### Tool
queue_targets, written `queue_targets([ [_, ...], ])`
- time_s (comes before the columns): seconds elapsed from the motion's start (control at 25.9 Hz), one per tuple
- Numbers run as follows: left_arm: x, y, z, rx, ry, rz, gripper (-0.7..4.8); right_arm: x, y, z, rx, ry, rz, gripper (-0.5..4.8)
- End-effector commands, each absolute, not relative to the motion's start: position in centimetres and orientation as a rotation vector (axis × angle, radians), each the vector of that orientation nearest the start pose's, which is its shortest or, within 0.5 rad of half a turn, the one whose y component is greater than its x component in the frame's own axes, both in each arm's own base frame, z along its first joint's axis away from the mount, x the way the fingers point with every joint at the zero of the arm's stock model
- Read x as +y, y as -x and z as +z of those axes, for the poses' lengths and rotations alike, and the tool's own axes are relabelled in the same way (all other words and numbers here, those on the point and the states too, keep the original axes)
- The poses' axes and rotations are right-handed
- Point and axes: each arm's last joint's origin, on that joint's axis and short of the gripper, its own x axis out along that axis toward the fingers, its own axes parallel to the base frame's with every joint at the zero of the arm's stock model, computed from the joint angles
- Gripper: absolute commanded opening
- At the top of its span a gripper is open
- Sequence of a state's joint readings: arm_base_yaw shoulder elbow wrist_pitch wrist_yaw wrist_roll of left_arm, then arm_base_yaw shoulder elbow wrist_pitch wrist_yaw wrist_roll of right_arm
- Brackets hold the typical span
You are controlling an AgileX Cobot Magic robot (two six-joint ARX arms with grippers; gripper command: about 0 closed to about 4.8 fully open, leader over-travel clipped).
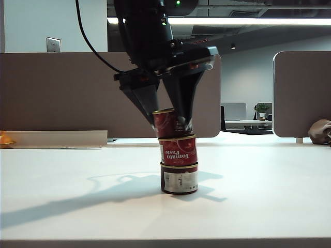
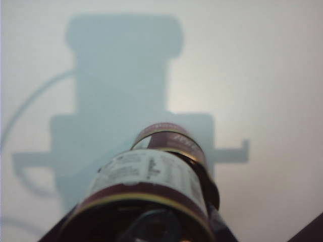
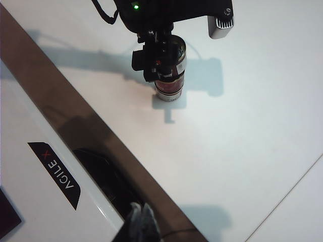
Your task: Pick up the cans one by one and stack them together.
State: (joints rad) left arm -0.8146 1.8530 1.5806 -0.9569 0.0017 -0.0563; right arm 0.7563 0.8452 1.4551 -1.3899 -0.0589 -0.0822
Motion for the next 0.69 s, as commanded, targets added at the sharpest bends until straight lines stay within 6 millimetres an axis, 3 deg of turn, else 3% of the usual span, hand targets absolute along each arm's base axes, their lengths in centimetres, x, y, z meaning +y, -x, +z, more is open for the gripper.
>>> queue_targets([
  [0.04,-27.53,-25.81,25.76,1.175,-0.483,-0.677,1.75,5.55,-5.64,42.38,0.714,0.340,0.802,-0.05],
  [0.39,-27.81,-25.90,26.02,1.160,-0.452,-0.717,2.25,5.55,-5.64,42.38,0.714,0.340,0.802,-0.05],
  [0.62,-27.97,-25.75,26.10,1.156,-0.459,-0.719,2.25,5.55,-5.64,42.38,0.714,0.340,0.802,-0.05],
  [0.69,-27.99,-25.77,26.13,1.153,-0.457,-0.721,2.57,5.55,-5.64,42.38,0.714,0.340,0.802,-0.05],
])
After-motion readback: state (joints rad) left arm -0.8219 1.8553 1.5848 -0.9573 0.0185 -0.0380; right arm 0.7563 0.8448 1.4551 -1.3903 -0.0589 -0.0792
